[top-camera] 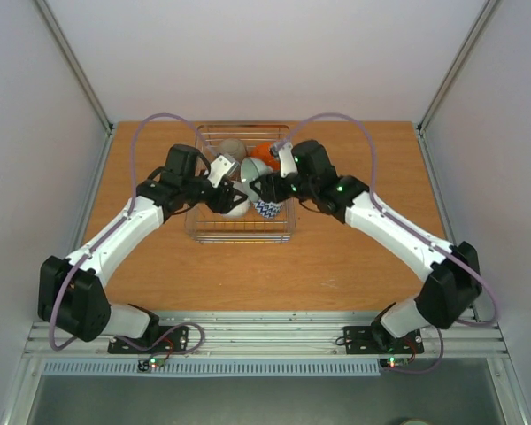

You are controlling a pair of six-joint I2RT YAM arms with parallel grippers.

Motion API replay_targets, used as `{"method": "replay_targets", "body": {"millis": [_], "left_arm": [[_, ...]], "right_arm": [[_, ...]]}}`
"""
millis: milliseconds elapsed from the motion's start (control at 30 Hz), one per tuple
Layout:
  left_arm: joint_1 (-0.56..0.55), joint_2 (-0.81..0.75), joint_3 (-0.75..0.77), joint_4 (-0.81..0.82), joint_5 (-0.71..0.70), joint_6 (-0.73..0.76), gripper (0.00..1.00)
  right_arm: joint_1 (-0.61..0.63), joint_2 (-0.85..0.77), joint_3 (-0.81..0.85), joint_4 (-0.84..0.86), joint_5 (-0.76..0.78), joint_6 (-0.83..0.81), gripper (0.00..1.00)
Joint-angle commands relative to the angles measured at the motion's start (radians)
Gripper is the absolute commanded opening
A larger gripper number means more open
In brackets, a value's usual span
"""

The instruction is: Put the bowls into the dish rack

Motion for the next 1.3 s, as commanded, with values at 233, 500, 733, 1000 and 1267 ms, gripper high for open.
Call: {"method": "replay_targets", "body": {"millis": [233,500,733,1000,1267], "left_arm": [[0.0,-0.027,0.003,0.093,-0.329,-0.023,0.66],[0.0,-0.014,0.001,0.088,-0.321,-0.017,0.67],[0.0,-0.003,0.0,0.083,-0.306,-0.013,0.67],[0.0,0.0,0.006,0.075,-0.291,-0.009,0.67],[0.0,0.003,0.006,0.073,-0.281,-0.007,0.67]], "right_arm": [[0.014,0.407,0.48,-0.276,0.443,-0.197,0.01],[0.042,0.602,0.67,-0.313,0.572,-0.287,0.01],[0.067,0.735,0.818,-0.368,0.642,-0.348,0.01],[0.094,0.907,1.018,-0.473,0.762,-0.403,0.01],[0.119,1.047,1.188,-0.552,0.846,-0.441,0.01]]}}
